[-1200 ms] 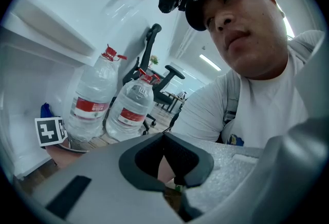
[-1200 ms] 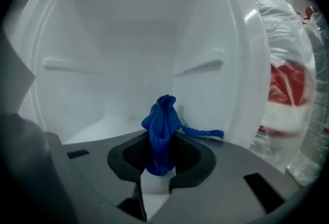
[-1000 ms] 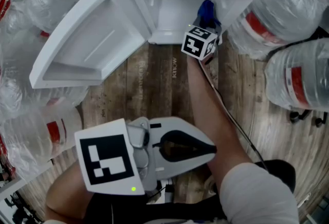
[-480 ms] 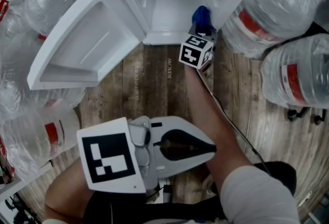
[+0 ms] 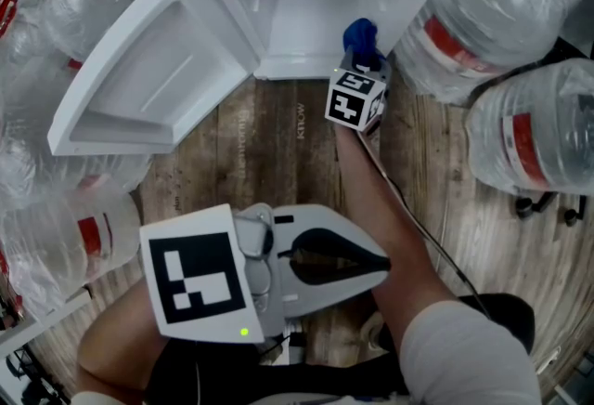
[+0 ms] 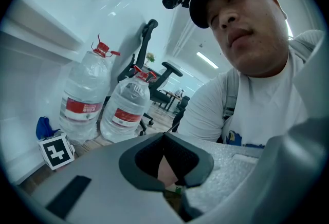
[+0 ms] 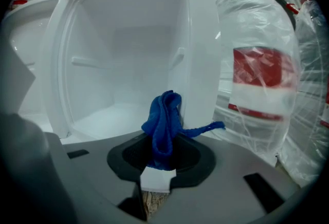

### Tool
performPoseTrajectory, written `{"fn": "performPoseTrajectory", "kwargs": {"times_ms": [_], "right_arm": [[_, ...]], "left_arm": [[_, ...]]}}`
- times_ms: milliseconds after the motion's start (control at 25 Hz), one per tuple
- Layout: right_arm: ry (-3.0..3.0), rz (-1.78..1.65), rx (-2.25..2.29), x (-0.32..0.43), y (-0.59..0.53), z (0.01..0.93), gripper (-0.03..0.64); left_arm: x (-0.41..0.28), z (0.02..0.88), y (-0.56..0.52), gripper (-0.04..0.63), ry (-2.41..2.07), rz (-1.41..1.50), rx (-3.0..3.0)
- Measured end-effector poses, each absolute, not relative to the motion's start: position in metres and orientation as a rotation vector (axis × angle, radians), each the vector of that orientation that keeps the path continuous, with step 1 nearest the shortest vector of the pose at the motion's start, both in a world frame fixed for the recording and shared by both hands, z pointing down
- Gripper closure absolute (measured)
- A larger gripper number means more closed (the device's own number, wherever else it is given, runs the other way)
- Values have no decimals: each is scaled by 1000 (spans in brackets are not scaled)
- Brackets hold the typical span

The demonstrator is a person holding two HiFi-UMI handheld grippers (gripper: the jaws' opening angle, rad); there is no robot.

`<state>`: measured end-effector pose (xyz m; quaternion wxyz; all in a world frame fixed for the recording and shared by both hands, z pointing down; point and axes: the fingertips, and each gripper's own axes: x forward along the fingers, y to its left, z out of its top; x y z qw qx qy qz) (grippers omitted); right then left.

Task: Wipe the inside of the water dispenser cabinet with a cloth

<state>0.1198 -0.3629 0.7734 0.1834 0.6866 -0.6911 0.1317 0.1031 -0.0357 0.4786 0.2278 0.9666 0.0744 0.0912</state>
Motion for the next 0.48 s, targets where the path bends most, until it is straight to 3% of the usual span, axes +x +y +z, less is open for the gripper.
{"fn": "performPoseTrajectory", "kwargs": {"times_ms": [480], "right_arm": [[-1968, 369, 1899, 126, -354, 773, 526]], "left_arm": [[109, 478, -34, 597, 203, 255, 2669]]}}
